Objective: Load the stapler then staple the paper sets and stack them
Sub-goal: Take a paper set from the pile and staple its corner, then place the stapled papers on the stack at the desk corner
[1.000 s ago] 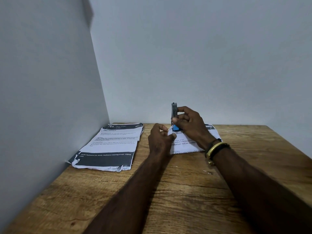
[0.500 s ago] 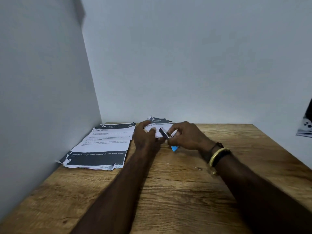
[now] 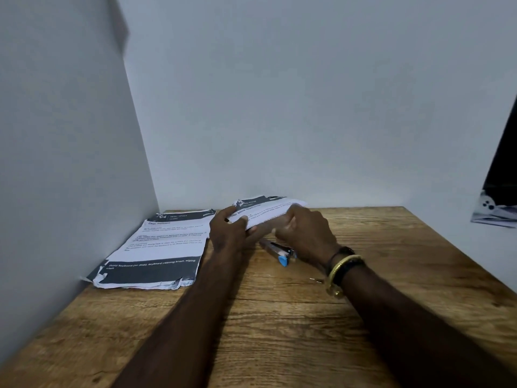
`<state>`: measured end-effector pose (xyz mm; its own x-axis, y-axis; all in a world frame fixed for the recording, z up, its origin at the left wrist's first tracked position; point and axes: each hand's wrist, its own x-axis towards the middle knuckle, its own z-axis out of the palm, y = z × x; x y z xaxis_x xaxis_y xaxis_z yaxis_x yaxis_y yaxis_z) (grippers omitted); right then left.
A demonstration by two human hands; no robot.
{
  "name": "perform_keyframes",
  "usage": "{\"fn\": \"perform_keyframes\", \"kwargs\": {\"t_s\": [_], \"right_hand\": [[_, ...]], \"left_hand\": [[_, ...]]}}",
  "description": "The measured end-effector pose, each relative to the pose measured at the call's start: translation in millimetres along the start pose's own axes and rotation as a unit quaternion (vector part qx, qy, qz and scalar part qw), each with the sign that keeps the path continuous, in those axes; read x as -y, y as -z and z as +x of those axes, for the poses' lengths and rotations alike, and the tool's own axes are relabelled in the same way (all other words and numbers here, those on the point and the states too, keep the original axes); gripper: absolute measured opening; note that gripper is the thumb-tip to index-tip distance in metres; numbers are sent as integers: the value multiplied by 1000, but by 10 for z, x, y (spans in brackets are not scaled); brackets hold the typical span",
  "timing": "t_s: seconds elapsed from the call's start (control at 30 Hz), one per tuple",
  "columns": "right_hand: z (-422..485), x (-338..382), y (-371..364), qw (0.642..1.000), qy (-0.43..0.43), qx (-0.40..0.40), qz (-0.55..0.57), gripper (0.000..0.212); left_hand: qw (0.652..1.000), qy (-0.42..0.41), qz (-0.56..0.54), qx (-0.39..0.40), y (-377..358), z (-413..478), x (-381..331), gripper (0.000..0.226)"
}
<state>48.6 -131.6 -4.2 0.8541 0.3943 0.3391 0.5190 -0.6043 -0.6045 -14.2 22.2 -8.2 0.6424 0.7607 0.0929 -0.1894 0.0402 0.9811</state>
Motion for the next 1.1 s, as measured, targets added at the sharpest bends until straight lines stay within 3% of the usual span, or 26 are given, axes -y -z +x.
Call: {"fn": "perform_keyframes", "kwargs": {"t_s": [0.13, 0.2, 0.3, 0.43, 0.57, 0.67, 0.87, 1.0, 1.1], "right_hand": [[62, -26, 126, 982, -68, -61, 166, 33], [66, -84, 194, 977, -72, -74, 187, 30], [25, -215, 313, 963, -88, -108, 230, 8], [16, -431, 518, 949, -118, -170, 240, 10], [74, -724, 704, 941, -141, -207, 229, 10], [92, -980, 815, 939, -171, -214, 210, 12], [160, -1422, 969, 948, -250, -159, 113, 15], [286, -1591, 982, 951, -281, -120, 40, 21], [388, -1683, 988, 951, -286, -119, 10, 27]], "left_hand": [[999, 15, -14, 47, -82, -45, -64, 47], [997, 15, -23, 67, -151, -98, -57, 45], [996, 3, -23, 85, -327, -190, -52, 40], [994, 12, -6, 107, -673, -268, -24, 46], [979, -54, 155, 124, -1061, -365, 62, 59], [951, -105, 250, 151, -1347, -436, 122, 53], [923, -59, 317, 209, -1761, -473, 180, 29], [884, -80, 410, 212, -1976, -454, 242, 40], [865, -99, 440, 220, -2093, -382, 296, 17]]}}
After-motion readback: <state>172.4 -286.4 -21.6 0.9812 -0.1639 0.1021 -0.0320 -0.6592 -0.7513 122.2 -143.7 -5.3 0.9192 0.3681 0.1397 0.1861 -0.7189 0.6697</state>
